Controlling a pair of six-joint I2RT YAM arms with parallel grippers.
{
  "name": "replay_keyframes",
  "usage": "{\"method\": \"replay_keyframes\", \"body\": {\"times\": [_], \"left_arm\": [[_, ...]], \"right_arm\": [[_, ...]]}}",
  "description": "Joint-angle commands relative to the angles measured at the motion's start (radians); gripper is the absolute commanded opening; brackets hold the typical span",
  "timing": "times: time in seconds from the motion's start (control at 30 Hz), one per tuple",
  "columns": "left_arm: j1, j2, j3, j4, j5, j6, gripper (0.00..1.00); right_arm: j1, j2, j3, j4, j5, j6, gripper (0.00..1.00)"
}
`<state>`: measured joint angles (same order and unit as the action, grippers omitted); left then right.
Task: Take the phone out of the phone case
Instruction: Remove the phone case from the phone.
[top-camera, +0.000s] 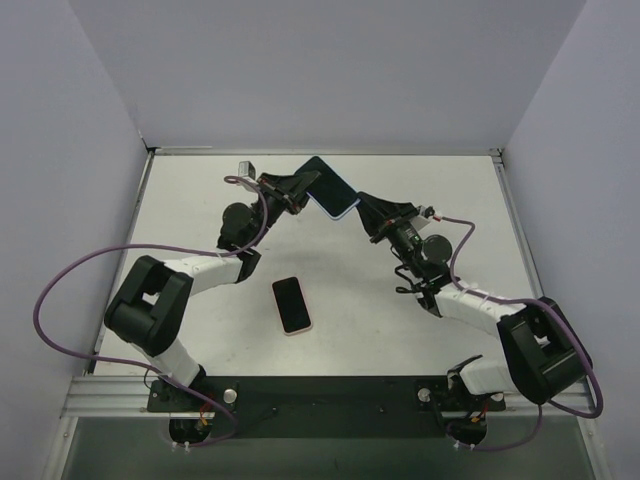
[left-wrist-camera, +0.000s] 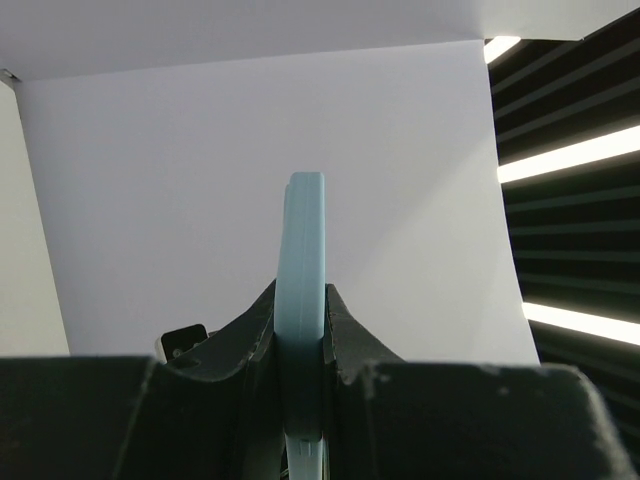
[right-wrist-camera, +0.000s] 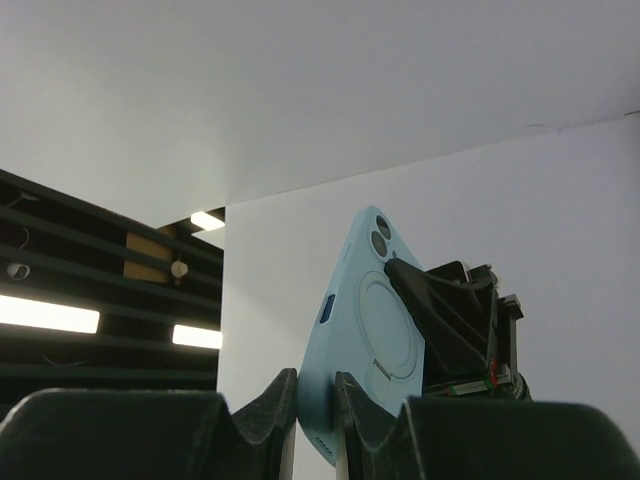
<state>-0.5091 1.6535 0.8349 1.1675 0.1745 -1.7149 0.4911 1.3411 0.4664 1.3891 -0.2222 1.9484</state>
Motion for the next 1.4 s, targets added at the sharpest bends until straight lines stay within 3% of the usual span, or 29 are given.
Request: {"method": "replay_keyframes", "body": {"times": [0.0,0.63,0.87,0.97,1.03,1.07,1.17,1.37], "left_arm": [[-0.065,-0.113,0.099,0.498,0.114,-0.045,0.00],[-0.101,-0.196,0.196,0.498,0.085,-0.032,0.00],[-0.108,-0.227,0.168,0.437,0.076,-0.037,0.00],[-0.108,-0.248,0.148,0.373,0.079,-0.034,0.00],[-0.108,-0.259,0.144,0.319,0.086,-0.025,0.00],[-0.108,-0.267,0.142,0.299,0.089,-0.019,0.00],[-0.106,-0.270,0.147,0.244,0.106,-0.009,0.00],[-0.106,-0.239,0.170,0.164,0.161,-0.018,0.00]], "right_arm": [[0.040,0.047,0.054,0.277,0.007,0.018,0.00],[0.083,0.119,0.182,0.277,0.029,0.027,0.00],[0.072,0.110,0.201,0.246,-0.071,-0.095,0.00],[0.049,0.052,0.196,0.061,-0.178,-0.181,0.00],[0.040,-0.015,0.228,-0.204,-0.267,-0.334,0.00],[0.038,-0.038,0.247,-0.425,-0.281,-0.398,0.00],[0.043,-0.108,0.328,-0.783,-0.293,-0.652,0.00],[0.021,-0.125,0.408,-1.062,-0.362,-0.870,0.00]]}}
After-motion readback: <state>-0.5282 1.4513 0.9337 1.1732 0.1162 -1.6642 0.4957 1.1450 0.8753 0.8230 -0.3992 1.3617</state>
